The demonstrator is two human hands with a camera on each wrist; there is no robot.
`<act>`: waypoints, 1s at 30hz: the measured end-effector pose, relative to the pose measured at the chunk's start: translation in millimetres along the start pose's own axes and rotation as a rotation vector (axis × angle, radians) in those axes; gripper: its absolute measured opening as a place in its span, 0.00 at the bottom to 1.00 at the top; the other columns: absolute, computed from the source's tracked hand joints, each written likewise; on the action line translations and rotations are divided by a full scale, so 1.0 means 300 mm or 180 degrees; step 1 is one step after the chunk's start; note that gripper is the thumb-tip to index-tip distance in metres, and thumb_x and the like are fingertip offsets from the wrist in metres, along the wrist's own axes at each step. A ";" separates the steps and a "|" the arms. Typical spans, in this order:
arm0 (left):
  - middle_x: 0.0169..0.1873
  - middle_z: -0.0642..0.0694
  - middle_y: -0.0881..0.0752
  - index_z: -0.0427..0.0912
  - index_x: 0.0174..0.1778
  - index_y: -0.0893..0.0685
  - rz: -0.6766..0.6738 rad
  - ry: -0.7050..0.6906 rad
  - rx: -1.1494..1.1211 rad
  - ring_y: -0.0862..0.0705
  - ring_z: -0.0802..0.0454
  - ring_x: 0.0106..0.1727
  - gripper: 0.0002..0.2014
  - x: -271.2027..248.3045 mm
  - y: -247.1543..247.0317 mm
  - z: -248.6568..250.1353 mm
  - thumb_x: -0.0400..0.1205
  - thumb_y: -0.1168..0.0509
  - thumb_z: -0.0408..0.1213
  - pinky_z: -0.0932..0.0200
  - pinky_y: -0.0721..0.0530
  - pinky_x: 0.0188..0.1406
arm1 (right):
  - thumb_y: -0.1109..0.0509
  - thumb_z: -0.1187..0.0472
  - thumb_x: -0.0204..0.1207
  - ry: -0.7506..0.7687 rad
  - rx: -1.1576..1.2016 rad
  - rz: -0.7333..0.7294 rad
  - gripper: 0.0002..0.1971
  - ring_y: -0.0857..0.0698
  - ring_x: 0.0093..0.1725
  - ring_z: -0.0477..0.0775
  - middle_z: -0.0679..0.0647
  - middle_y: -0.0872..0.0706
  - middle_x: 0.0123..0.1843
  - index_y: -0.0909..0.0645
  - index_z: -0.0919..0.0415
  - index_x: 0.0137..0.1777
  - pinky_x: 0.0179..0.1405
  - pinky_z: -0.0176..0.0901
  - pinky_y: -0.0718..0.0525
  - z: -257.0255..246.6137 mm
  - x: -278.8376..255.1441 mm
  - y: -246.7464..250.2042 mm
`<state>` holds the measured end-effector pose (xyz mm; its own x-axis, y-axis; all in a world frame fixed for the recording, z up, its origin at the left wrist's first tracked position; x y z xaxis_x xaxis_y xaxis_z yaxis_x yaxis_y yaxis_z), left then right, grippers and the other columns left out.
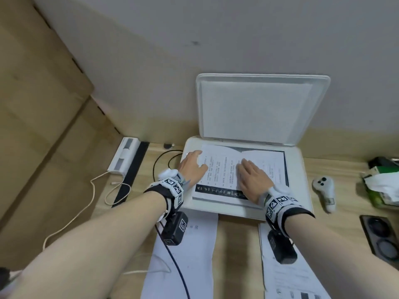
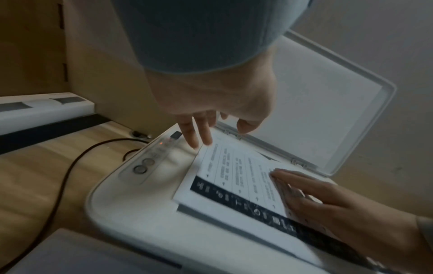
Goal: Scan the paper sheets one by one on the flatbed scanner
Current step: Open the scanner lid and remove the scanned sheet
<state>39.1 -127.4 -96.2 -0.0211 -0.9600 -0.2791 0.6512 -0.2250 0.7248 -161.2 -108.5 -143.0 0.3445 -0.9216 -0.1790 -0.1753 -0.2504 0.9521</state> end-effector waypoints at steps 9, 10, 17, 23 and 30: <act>0.24 0.41 0.13 0.32 0.34 0.15 -0.1284 0.0731 0.0312 0.16 0.47 0.22 0.24 -0.227 -0.172 -0.153 0.85 0.41 0.49 0.58 0.15 0.30 | 0.43 0.51 0.84 -0.0454 -0.0462 0.0049 0.18 0.27 0.63 0.59 0.56 0.25 0.64 0.30 0.54 0.71 0.58 0.52 0.24 -0.057 -0.181 -0.026; 0.24 0.41 0.13 0.33 0.35 0.16 -0.1353 0.0826 0.0339 0.15 0.47 0.21 0.26 -0.245 -0.194 -0.174 0.86 0.41 0.52 0.57 0.14 0.29 | 0.43 0.51 0.84 -0.0457 -0.0467 0.0048 0.17 0.28 0.63 0.59 0.56 0.25 0.63 0.28 0.54 0.70 0.58 0.51 0.24 -0.066 -0.206 -0.035; 0.33 0.31 0.10 0.28 0.41 0.16 -0.1422 0.0734 -0.0232 0.10 0.38 0.32 0.25 -0.291 -0.293 -0.202 0.84 0.36 0.52 0.56 0.14 0.25 | 0.38 0.55 0.80 -0.0824 -0.0354 0.0081 0.14 0.27 0.62 0.59 0.53 0.23 0.60 0.20 0.53 0.64 0.53 0.49 0.26 -0.090 -0.437 -0.045; 0.45 0.29 0.11 0.26 0.47 0.16 -0.1294 0.0572 -0.0503 0.11 0.38 0.40 0.18 -0.329 -0.340 -0.135 0.79 0.27 0.41 0.56 0.13 0.26 | 0.42 0.52 0.85 -0.1600 0.0053 0.0135 0.14 0.23 0.63 0.61 0.57 0.22 0.63 0.23 0.58 0.63 0.56 0.53 0.20 0.103 -0.604 -0.033; 0.38 0.31 0.13 0.35 0.37 0.20 -0.1799 0.0421 -0.0441 0.15 0.41 0.32 0.16 -0.428 -0.556 -0.068 0.78 0.25 0.44 0.51 0.11 0.33 | 0.46 0.37 0.80 -0.2089 0.0753 -0.0173 0.21 0.20 0.43 0.60 0.49 0.21 0.36 0.31 0.51 0.35 0.47 0.52 0.19 0.323 -0.756 -0.163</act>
<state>-51.4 36.8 -194.0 -0.3044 -0.6669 -0.6802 0.6596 -0.6627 0.3545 -320.2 84.1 -173.1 -0.2569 -0.8759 -0.4084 -0.3953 -0.2904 0.8714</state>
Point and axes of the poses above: each hand's wrist, its own x-axis towards the middle knuckle, its own y-axis out of the back of the hand, z = x × y, the point moved 9 cm from there along x, towards the middle knuckle
